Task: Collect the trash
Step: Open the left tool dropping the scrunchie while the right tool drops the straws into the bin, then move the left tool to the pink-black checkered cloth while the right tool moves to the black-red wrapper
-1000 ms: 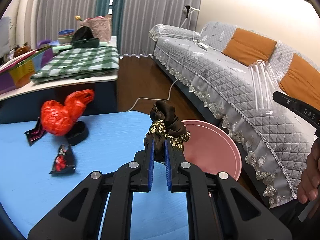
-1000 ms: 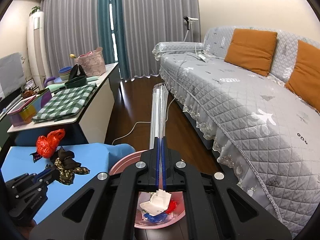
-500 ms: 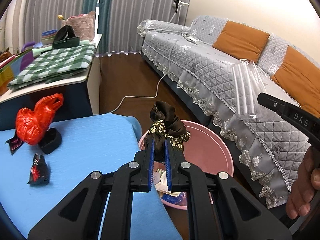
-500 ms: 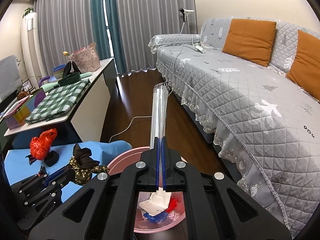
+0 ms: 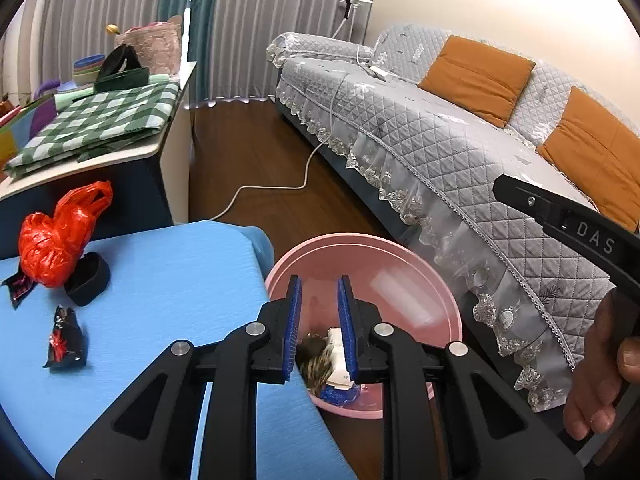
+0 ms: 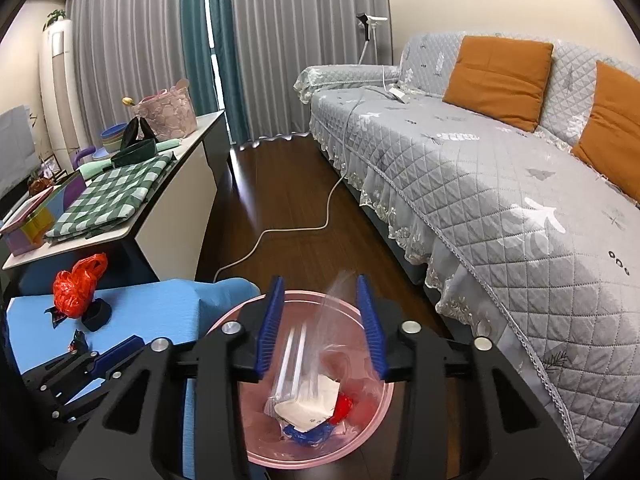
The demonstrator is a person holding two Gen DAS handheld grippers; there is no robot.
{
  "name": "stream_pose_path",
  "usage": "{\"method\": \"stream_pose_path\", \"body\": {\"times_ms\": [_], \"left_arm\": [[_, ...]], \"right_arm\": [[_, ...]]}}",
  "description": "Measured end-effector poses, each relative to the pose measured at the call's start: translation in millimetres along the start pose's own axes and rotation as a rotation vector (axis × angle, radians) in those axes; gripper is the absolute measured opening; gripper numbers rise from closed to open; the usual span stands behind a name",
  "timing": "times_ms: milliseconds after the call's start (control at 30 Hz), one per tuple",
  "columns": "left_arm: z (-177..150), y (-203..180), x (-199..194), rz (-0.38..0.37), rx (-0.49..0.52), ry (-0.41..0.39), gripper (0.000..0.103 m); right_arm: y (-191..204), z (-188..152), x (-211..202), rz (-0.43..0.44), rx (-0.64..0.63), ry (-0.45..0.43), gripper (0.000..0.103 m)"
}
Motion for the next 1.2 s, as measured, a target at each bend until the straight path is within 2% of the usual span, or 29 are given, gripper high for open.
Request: {"method": "stream_pose_path", "body": {"times_ms": [233,567,900,1200], "left_arm": [[5,24,-27,0.034,-0.01,-0.022,0.019],[7,79,-76,0.098,-0.042,-0.056,0.019],[-9,137,-118,0.142,-0.069,-0.076,0.019],[-31,194,-126,0.23,-0.139,-0.086,0.019]], "right_arm": [[12,3,-6,0.013,-0.008,-0.019,0.043],[56,-5,-21,0.071,-0.068,-0.037,0.043],[109,-31,-35,0.139,-0.139,-0.015,0.043],[157,-64,-42,0.225,-0.193,0.028,0.043]]}}
Point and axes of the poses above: each gripper's, at about its wrist camera, not at the fingertips, and x roughly the way its jaws point, y to its left, z to its top, the point moved 10 cm from there along x, roughly the way its jaws point, and after that the axes turned 10 degrees about -y, right-handed, at the moved point
